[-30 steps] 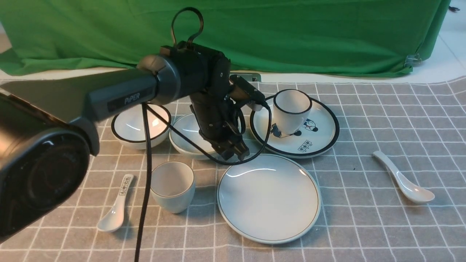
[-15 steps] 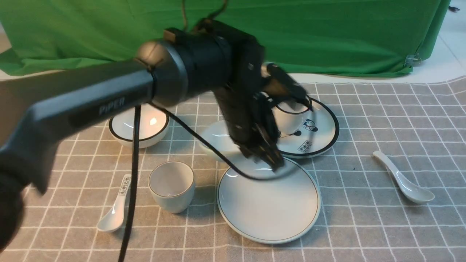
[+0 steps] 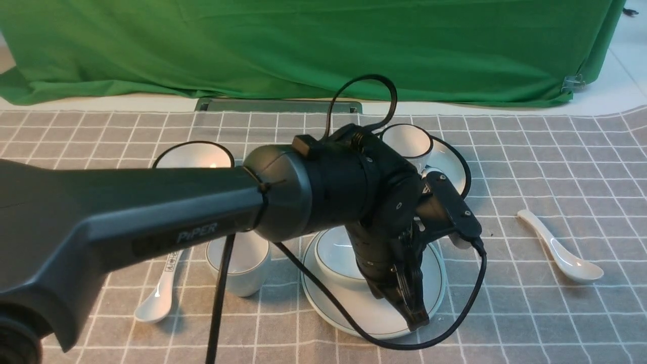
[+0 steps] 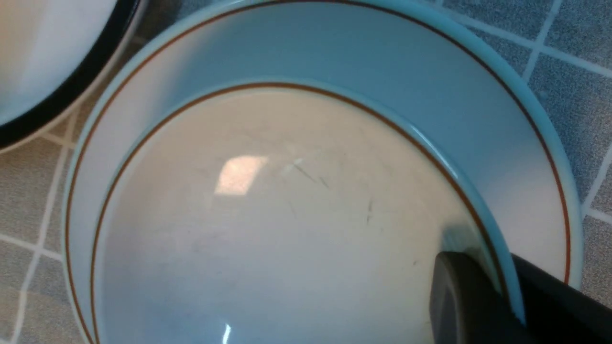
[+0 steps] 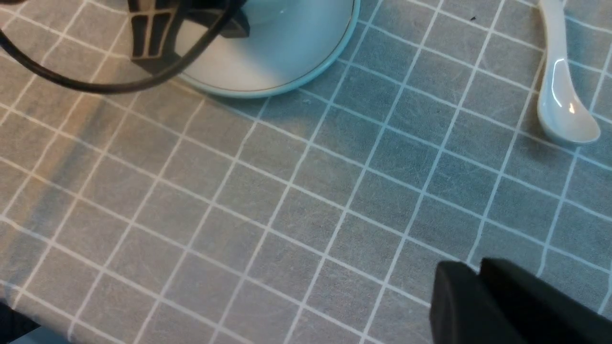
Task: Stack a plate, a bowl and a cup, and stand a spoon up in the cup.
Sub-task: Use the left arm to put the blue rice bowl into the blue large plate in the middle, then use the left arm to grab a blue teacup
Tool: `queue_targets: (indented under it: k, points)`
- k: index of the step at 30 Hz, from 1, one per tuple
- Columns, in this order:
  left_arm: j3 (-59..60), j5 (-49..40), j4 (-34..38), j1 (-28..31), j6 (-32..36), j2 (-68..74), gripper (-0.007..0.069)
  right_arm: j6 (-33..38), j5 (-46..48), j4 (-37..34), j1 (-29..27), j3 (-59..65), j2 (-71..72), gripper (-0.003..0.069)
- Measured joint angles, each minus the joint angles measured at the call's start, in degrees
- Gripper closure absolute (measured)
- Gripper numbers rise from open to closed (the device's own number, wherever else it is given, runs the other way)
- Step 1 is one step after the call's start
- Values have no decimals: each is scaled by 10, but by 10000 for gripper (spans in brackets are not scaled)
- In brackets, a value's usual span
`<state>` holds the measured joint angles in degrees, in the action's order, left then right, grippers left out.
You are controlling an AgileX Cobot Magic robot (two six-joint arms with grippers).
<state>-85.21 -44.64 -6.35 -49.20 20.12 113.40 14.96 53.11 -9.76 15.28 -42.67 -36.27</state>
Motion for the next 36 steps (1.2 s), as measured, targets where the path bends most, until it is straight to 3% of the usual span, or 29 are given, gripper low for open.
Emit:
queue_targets:
  k: [7, 11, 12, 14, 20, 23, 28, 32, 36]
  points:
    - [0, -4, 4, 0, 3, 14, 527, 0, 0, -2, 0, 0, 0, 568]
    - [0, -12, 5, 0, 3, 27, 361, 0, 0, -2, 0, 0, 0, 561]
    - [0, -12, 5, 0, 3, 27, 361, 0, 0, -2, 0, 0, 0, 561]
    - [-1, -12, 4, 0, 3, 22, 233, 0, 0, -2, 0, 0, 0, 561]
    - [-17, -43, 18, 0, 3, -38, 66, -1, 0, -2, 0, 0, 0, 560]
    - [-18, -100, 19, 3, 6, -89, 76, -1, 0, -2, 0, 0, 0, 560]
    - [38, -203, 42, 63, 31, -191, 233, 1, -10, -2, 0, 0, 0, 559]
    - [103, -205, 46, 131, 78, -222, 328, 7, -19, -2, 0, 0, 0, 556]
    - [141, -172, 47, 194, 108, -217, 331, 9, -31, -2, 0, 0, 0, 552]
